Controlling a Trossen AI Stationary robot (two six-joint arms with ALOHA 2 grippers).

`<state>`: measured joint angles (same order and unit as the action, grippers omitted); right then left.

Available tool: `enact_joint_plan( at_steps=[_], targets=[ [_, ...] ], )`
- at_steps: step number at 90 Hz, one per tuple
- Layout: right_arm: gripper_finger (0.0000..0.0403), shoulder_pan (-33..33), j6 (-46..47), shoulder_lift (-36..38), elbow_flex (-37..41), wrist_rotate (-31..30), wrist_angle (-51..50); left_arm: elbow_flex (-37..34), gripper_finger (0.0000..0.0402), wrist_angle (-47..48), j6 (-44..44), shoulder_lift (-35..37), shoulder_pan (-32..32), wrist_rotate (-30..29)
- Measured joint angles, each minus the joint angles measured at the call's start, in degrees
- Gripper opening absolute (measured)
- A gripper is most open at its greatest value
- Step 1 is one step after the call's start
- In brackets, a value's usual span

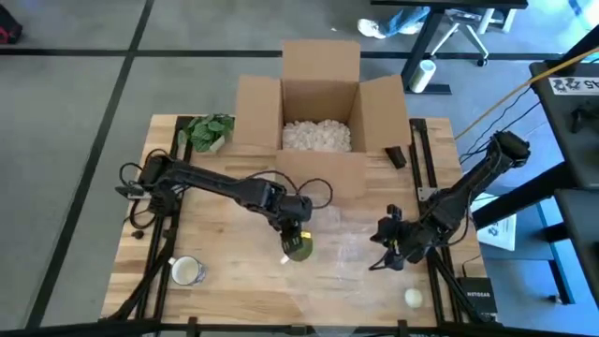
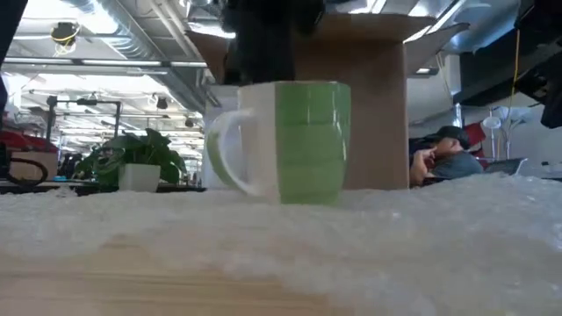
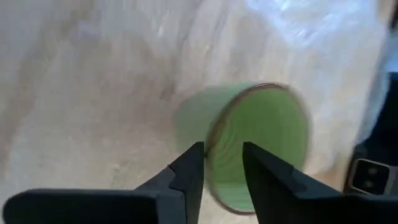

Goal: Wrap mug
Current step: Put the green mug on the bubble wrap, then wrap the green mug with the bubble wrap

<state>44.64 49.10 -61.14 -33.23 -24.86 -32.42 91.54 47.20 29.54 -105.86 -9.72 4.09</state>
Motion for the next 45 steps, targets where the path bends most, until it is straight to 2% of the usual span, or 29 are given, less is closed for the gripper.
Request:
enact_joint_plan(
  at_steps=[12,27,35,45],
  targets=[
    [0.0000,-0.01,0.67,0.00,0.00,-0.11,-2.01,0.00,0.0093,1.60,-1.33,2.35,-0.48,-3.99],
    [0.0000,0.06,3.01,0.00,0.00,-1.03,-3.54,-0.33,0.0093,6.69,-1.68,4.57,-3.65,-14.67],
    [0.0000,1.31,4.41,0.06,0.00,-1.88,-3.72,-2.43,0.0093,6.17,-1.10,6.11,-6.58,-20.89],
    [0.0000,4.37,7.45,0.20,0.00,-4.26,-3.77,-6.71,0.0093,5.69,3.16,8.65,-10.02,-25.41]
  ],
)
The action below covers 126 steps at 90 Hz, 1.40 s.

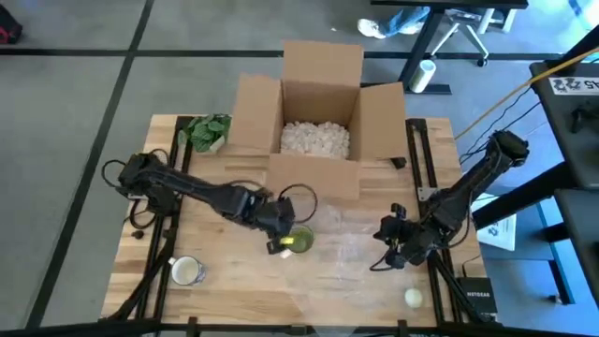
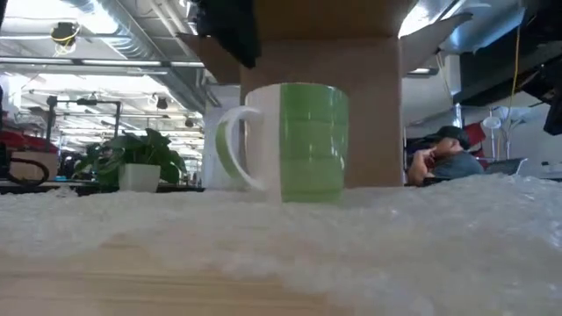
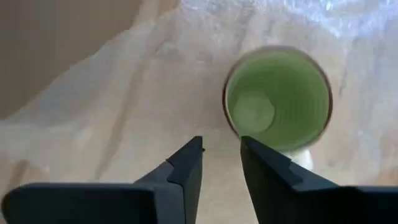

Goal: Wrap mug
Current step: Wrap the green mug with the bubble wrap

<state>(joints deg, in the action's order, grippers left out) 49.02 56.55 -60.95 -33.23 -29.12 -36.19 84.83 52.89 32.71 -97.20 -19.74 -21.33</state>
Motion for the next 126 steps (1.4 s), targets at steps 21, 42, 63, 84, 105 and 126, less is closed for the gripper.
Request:
enact_joint_plan(
  at_steps=[21,42,63,84,105,126],
  targets=[
    [0.0000,7.05,10.17,0.00,0.00,-3.44,-1.70,-12.03,0.0093,-10.91,8.67,5.87,-6.86,-5.50],
    [0.0000,12.76,21.07,0.08,0.00,-3.81,-5.61,-23.91,0.0093,-18.41,17.88,10.97,-12.18,-10.53],
    [0.0000,20.70,35.82,0.37,0.00,-2.79,-10.07,-34.03,0.0093,-28.79,22.66,13.58,-15.47,-14.86],
    [0.0001,29.31,53.51,0.37,0.00,-0.48,-21.82,-41.64,0.0093,-41.05,23.46,13.66,-15.92,-15.12],
    [0.0037,31.97,53.95,0.44,-0.02,2.51,-22.67,-43.13,0.0093,-43.53,23.44,13.66,-15.92,-15.14],
    [0.0093,31.86,56.33,0.33,-0.02,9.12,-21.70,-43.12,0.0093,-45.86,23.43,13.63,-15.92,-15.16]
  ],
)
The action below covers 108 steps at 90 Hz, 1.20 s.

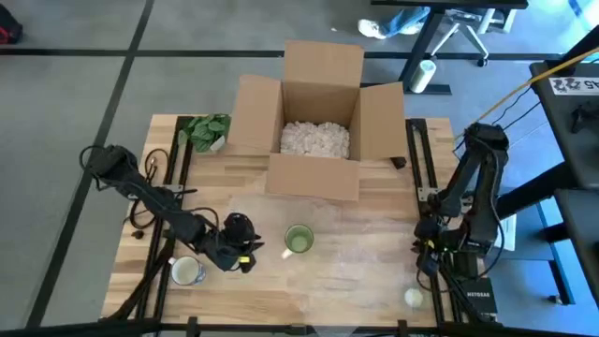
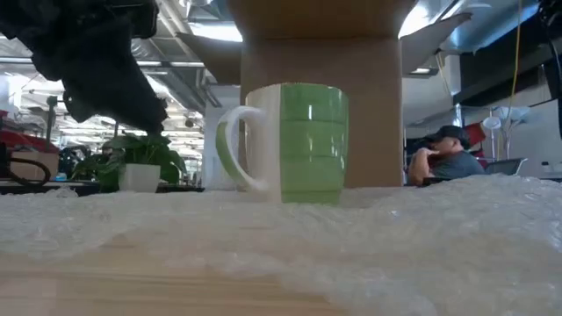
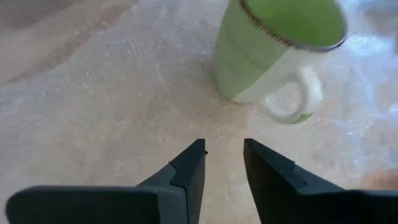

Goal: Wrap mug
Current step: Wrap the green mug with the bubble wrap

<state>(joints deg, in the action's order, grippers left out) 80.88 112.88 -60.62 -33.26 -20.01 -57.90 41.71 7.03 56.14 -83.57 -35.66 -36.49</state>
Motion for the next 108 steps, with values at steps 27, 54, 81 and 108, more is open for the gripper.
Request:
enact_joint_plan(
  at_steps=[27,54,81,108],
  targets=[
    [0.0101,-0.02,4.15,-6.90,0.00,-6.87,6.96,0.00,0.0093,-0.94,-0.72,0.00,-0.88,0.00],
    [0.0095,-0.02,12.44,-14.24,-0.35,-8.12,10.89,0.02,0.0093,-0.86,0.48,0.00,-3.62,-0.16],
    [0.0094,-0.92,10.12,-13.40,-0.55,-12.77,14.03,0.02,0.0093,-1.79,0.94,0.00,-6.77,-2.21],
    [0.0094,-7.33,-10.24,-13.88,-0.37,-13.22,10.17,0.02,0.0093,-2.87,2.96,-0.02,-8.37,-3.34]
  ],
)
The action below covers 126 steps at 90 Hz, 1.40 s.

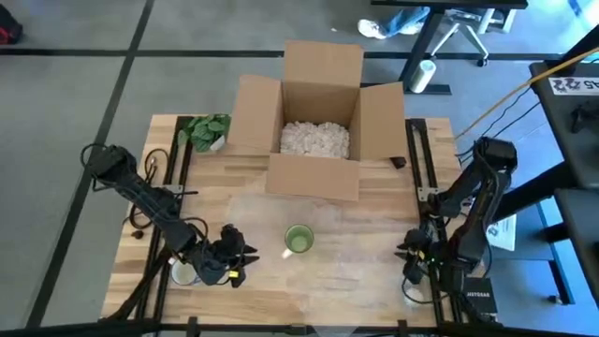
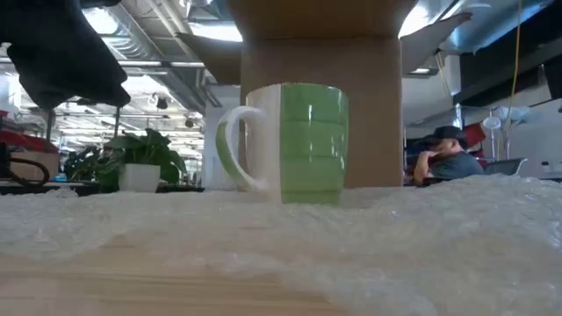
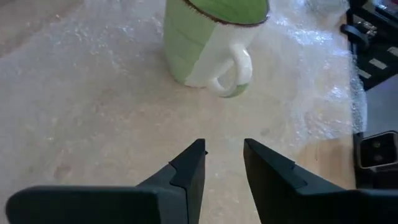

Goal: Wrap mug
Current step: Wrap the green mug with the bubble wrap

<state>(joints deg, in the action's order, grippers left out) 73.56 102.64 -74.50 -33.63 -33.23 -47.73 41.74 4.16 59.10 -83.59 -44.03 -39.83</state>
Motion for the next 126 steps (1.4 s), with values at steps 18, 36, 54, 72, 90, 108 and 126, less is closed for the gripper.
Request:
enact_joint_plan(
  at_steps=[18,36,54,72,90,108,126],
  targets=[
    [0.0094,-0.85,-2.49,-0.06,3.15,5.37,3.17,0.04,0.0093,-2.16,0.50,0.00,-0.64,-0.80],
    [0.0094,-0.87,-2.63,-0.18,6.77,8.66,6.97,0.04,0.0093,-3.08,0.85,-0.02,-0.98,-1.07],
    [0.0072,-1.52,-2.61,-0.28,8.49,7.83,9.06,0.04,0.0093,-3.28,0.84,-0.02,-0.96,-1.36],
    [0.0008,-2.86,-5.58,-0.50,8.28,2.28,14.38,0.04,0.0093,-3.12,0.65,-0.02,-0.94,-1.37],
    [0.0001,-7.07,-15.58,-0.46,7.72,-6.30,24.58,0.04,0.0093,-3.19,0.55,-0.02,-0.94,-1.37],
    [0.0000,-13.87,-31.37,-0.44,2.01,-12.10,29.74,0.04,0.0093,-3.25,0.16,0.33,-0.94,-1.36],
    [0.0000,-22.28,-49.87,-0.39,-1.99,-12.20,40.65,0.04,0.0093,-3.16,-4.79,3.92,-0.94,-1.62]
  ],
)
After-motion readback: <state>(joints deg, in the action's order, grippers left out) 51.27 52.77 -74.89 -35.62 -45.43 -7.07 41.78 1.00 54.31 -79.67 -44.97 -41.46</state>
